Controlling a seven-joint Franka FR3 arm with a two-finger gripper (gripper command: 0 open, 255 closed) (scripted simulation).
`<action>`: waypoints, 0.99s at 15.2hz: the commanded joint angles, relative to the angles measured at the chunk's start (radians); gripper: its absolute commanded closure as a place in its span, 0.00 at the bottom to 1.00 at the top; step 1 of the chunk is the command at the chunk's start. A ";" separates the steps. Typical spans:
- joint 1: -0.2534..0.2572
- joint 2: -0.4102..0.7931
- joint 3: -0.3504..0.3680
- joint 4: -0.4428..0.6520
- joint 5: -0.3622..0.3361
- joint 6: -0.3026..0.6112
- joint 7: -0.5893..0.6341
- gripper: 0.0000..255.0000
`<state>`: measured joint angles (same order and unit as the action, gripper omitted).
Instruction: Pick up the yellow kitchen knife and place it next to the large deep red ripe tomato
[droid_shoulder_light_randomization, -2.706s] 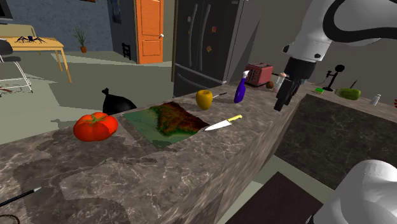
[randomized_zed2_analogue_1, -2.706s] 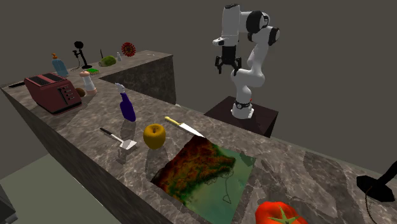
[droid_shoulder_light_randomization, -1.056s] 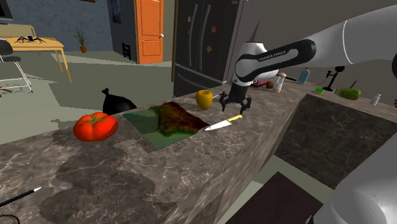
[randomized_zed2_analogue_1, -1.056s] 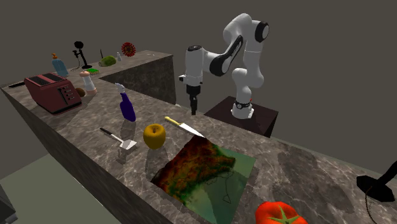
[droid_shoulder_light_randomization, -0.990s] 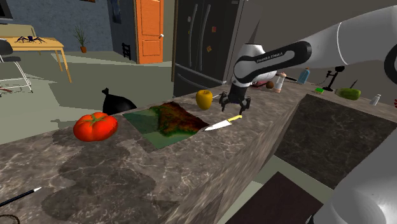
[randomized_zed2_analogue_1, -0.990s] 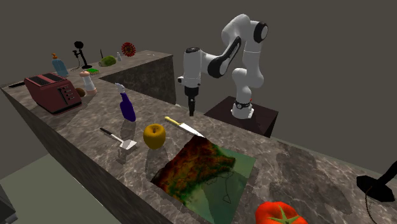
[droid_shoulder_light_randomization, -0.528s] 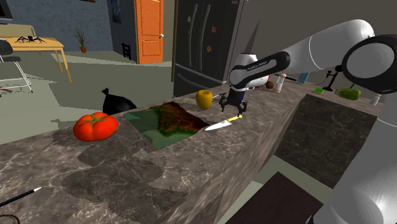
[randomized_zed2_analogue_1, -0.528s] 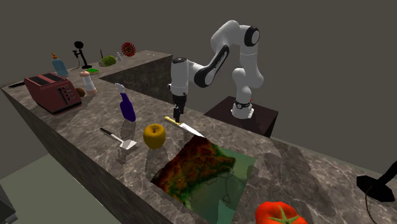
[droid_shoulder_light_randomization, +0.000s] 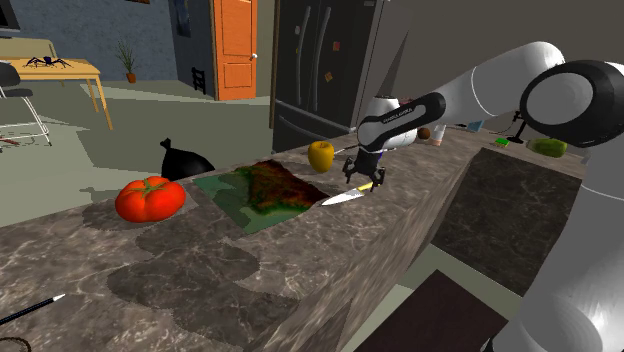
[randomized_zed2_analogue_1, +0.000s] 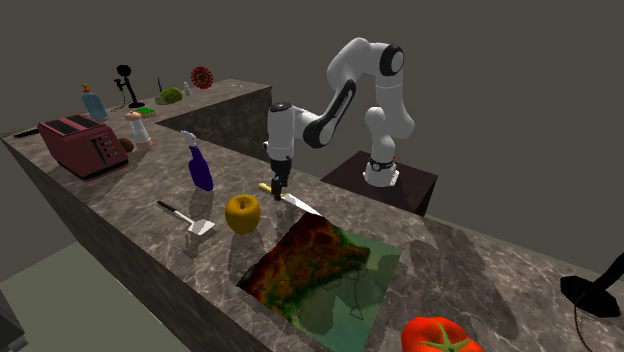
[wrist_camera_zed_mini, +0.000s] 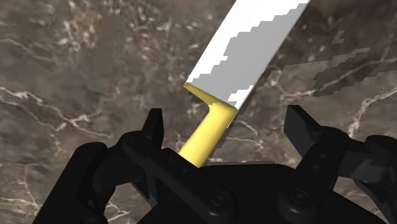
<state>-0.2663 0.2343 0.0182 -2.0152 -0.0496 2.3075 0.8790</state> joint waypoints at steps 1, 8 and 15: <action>-0.001 0.004 0.000 -0.001 0.000 0.006 -0.001 0.00; -0.001 0.004 0.000 -0.001 0.000 0.006 -0.001 1.00; 0.000 0.004 0.000 -0.002 0.000 0.006 0.000 1.00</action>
<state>-0.2669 0.2378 0.0177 -2.0164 -0.0498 2.3140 0.8785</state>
